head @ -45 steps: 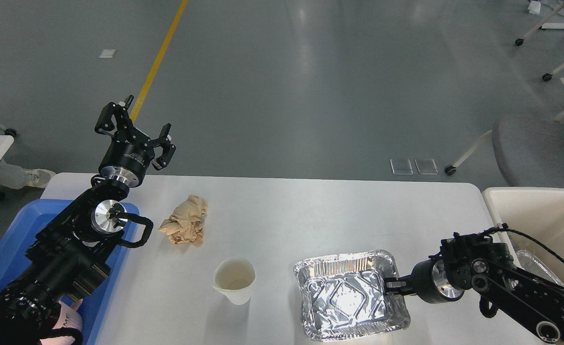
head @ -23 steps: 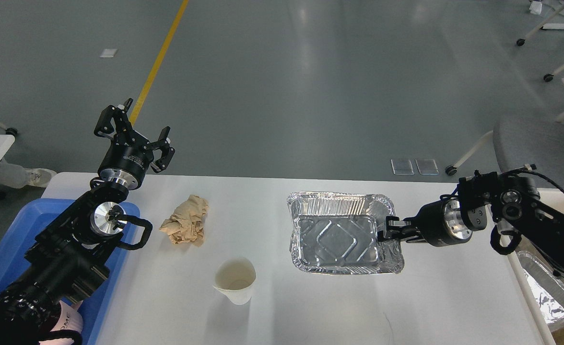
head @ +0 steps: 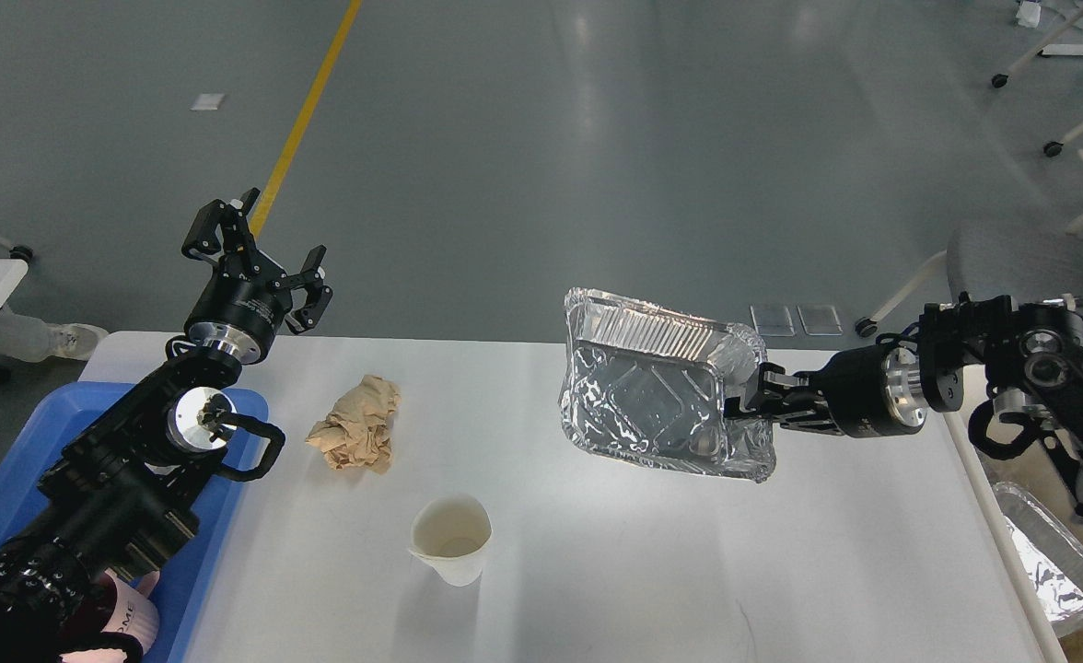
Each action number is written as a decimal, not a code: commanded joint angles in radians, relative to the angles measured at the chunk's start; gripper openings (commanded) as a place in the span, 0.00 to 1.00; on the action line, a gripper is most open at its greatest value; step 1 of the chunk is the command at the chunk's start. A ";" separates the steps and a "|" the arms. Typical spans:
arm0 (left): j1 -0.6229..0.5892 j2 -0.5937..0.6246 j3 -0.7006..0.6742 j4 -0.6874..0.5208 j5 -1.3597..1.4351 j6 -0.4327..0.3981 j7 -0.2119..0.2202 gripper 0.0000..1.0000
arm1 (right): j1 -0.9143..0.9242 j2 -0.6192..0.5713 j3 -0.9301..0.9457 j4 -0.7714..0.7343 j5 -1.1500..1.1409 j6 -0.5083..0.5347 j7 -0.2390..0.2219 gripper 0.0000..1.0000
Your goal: Tidy desktop
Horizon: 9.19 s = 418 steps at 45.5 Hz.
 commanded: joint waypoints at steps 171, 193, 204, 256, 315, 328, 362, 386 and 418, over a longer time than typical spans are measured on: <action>-0.158 0.587 0.693 -0.755 1.260 -0.456 0.190 0.97 | 0.249 -0.008 -0.328 -0.002 0.153 0.000 -0.133 0.00; -0.049 0.446 0.694 -0.668 1.355 -0.260 0.192 0.96 | 0.220 -0.008 -0.328 0.000 0.150 0.000 -0.133 0.00; -0.026 0.383 0.694 -0.606 1.355 -0.205 0.190 0.90 | 0.220 -0.008 -0.328 0.000 0.152 0.000 -0.133 0.00; -0.031 0.542 0.526 -0.686 1.338 -0.445 0.090 0.00 | 0.184 -0.017 -0.325 0.003 0.152 0.000 -0.133 0.00; -0.430 0.274 0.263 -0.547 1.271 -0.724 0.040 0.00 | 0.183 -0.008 -0.325 0.001 0.139 0.000 -0.133 0.00; -0.431 -0.023 0.334 -0.382 1.401 -0.724 0.041 0.00 | 0.181 -0.008 -0.323 0.001 0.140 0.000 -0.133 0.00; -0.551 -0.045 0.463 -0.358 1.456 -0.724 0.040 0.00 | 0.180 -0.006 -0.319 0.000 0.138 0.000 -0.133 0.00; -0.637 -0.004 0.551 -0.361 1.418 -0.724 0.064 0.00 | 0.184 -0.022 -0.291 0.000 0.143 0.000 -0.132 0.00; -0.614 -0.171 0.633 -0.263 1.423 -0.705 0.097 0.00 | 0.180 -0.028 -0.277 0.001 0.147 0.000 -0.130 0.00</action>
